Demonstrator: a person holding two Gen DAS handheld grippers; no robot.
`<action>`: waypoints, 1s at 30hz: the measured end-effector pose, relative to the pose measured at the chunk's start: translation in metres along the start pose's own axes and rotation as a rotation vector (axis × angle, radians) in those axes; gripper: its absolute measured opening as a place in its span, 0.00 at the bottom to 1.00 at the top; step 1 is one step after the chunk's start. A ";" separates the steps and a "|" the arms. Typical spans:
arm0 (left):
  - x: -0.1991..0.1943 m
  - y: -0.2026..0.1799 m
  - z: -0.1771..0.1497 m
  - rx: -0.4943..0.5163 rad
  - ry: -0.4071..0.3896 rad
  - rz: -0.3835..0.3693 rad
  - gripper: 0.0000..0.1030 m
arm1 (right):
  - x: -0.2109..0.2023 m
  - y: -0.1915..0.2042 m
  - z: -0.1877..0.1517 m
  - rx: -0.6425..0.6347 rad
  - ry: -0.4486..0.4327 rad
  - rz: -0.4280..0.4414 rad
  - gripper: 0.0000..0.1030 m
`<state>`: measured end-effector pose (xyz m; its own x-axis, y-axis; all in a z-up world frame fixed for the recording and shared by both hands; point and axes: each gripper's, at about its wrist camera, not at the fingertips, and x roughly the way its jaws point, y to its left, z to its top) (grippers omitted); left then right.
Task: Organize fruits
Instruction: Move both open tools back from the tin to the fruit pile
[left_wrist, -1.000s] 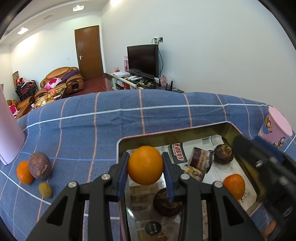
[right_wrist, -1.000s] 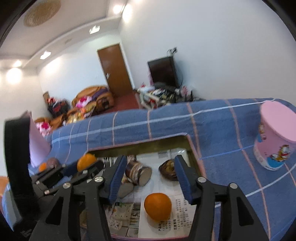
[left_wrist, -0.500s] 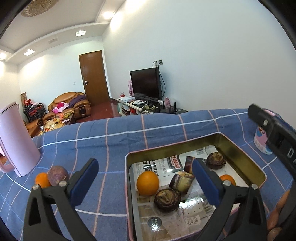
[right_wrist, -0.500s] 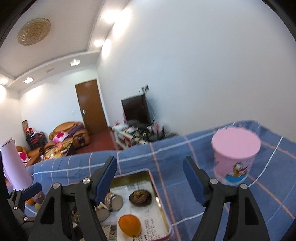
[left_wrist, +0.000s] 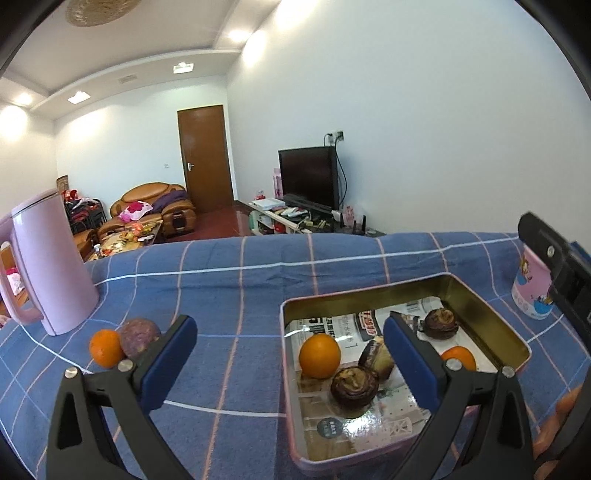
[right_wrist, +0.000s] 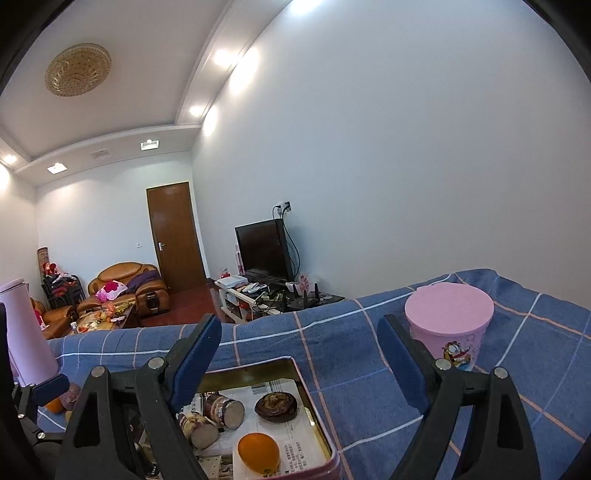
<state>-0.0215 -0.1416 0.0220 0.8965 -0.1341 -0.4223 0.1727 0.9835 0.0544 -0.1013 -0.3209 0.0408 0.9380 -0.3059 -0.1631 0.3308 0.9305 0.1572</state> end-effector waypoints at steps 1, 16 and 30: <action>-0.002 0.003 -0.001 -0.009 -0.007 -0.007 1.00 | -0.002 0.001 0.000 0.000 -0.002 -0.009 0.85; -0.028 0.024 -0.013 -0.031 -0.028 -0.054 1.00 | -0.020 0.020 -0.015 0.021 0.105 0.002 0.86; -0.035 0.056 -0.024 -0.068 0.027 -0.061 1.00 | -0.033 0.042 -0.025 -0.005 0.123 0.000 0.86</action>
<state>-0.0531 -0.0791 0.0184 0.8736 -0.1917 -0.4473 0.1979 0.9797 -0.0335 -0.1213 -0.2667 0.0289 0.9180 -0.2793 -0.2815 0.3302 0.9315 0.1528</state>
